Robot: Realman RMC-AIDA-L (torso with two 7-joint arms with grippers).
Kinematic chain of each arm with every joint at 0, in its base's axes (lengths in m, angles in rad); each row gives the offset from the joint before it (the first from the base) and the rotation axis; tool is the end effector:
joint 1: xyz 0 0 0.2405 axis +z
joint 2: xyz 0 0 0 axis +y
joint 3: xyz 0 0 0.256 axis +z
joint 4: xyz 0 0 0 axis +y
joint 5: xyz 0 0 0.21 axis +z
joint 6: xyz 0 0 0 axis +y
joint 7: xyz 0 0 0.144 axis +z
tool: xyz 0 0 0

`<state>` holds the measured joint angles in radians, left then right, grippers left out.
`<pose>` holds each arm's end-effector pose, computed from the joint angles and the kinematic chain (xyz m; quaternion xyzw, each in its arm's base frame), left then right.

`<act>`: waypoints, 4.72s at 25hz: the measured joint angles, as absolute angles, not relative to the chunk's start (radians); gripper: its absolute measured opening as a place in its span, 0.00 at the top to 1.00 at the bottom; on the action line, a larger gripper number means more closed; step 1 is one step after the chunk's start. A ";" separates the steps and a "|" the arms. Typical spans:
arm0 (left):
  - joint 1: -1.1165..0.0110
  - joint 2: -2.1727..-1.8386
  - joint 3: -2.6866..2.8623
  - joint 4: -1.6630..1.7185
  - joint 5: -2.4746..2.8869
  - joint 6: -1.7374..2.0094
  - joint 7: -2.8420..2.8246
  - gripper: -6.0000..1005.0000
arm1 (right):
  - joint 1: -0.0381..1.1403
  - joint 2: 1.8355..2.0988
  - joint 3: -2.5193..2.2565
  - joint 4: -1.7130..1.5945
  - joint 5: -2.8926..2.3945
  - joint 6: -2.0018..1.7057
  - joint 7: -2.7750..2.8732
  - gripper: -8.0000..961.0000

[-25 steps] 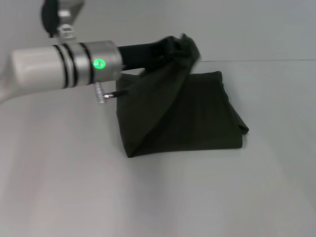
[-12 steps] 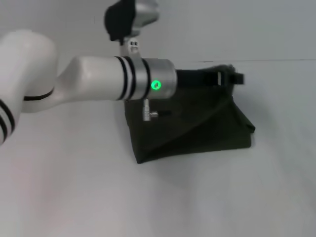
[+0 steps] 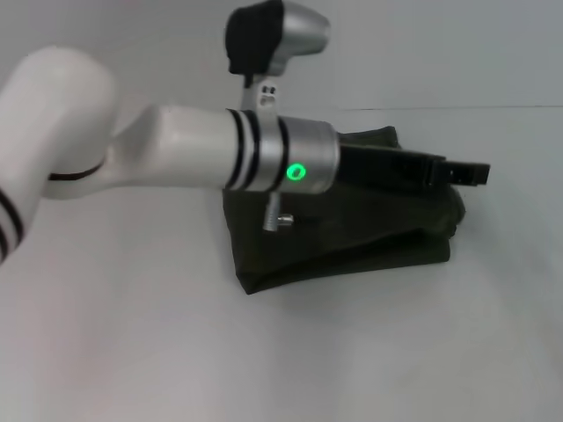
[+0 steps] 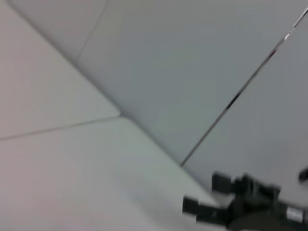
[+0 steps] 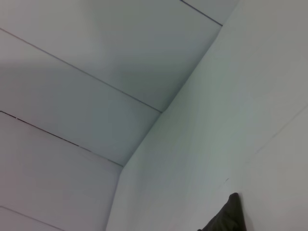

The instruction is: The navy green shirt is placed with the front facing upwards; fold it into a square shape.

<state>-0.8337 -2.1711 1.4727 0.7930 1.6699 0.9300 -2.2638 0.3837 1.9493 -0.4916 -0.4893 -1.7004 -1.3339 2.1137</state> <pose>-0.0680 0.3921 -0.1040 -0.9009 -0.3679 -0.2218 0.0616 0.3574 0.3265 0.0831 -0.6070 0.6264 0.4341 0.2253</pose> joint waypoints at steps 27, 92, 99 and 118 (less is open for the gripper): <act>-0.479 -2.069 0.704 0.757 1.772 1.453 -2.369 0.10 | 0.823 1.851 -0.647 -0.566 -2.323 -1.339 2.488 0.09; -0.483 -2.082 0.630 0.704 1.707 1.390 -2.332 0.10 | 0.919 1.960 -0.854 -0.578 -2.520 -1.135 2.579 0.10; -0.483 -2.083 0.630 0.700 1.697 1.390 -2.332 0.10 | 0.890 1.933 -0.852 -0.616 -2.520 -1.301 2.617 0.10; -0.494 -2.086 0.630 0.691 1.696 1.377 -2.330 0.10 | 0.834 1.944 -0.769 -0.614 -2.514 -1.405 2.613 0.11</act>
<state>-0.4939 -2.0863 0.6304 0.6910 1.6965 1.3774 -2.3301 0.8342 1.9436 -0.7687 -0.6140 -2.5143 -1.4049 2.6131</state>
